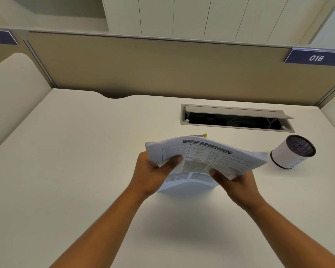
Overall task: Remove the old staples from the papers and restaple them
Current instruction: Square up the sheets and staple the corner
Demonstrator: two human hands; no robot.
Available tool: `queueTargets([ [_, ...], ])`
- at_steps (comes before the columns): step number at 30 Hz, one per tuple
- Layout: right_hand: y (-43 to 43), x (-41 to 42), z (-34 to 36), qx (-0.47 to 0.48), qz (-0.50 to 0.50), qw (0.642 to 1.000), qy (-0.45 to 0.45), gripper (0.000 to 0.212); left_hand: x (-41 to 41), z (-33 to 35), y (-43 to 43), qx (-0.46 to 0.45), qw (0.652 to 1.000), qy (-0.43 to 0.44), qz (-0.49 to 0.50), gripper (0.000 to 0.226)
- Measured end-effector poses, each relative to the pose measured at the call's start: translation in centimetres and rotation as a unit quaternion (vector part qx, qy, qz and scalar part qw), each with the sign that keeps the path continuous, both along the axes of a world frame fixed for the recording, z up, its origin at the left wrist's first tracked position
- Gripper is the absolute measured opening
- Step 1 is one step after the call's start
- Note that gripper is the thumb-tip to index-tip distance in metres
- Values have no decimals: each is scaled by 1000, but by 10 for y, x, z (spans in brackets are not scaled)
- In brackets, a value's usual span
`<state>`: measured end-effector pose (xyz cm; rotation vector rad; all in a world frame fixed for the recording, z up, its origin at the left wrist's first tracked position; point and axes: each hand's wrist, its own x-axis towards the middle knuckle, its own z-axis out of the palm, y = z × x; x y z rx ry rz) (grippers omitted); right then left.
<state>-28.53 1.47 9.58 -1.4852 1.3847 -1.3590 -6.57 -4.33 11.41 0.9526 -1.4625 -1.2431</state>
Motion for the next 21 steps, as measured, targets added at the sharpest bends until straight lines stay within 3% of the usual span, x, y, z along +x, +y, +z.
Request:
queueTargets([
  [5,2,-5,10,-16,-11,1000,5,36,2,7,-4,3,999,35,7,31],
  [13,1,-2,-11,45,1,999,-3,39,-5,-18,-5,69,998,-7,1,28],
  [21,2,1,-20,31,-21,999,-16,47,-8,-29,0,88,996,1,-1,32],
])
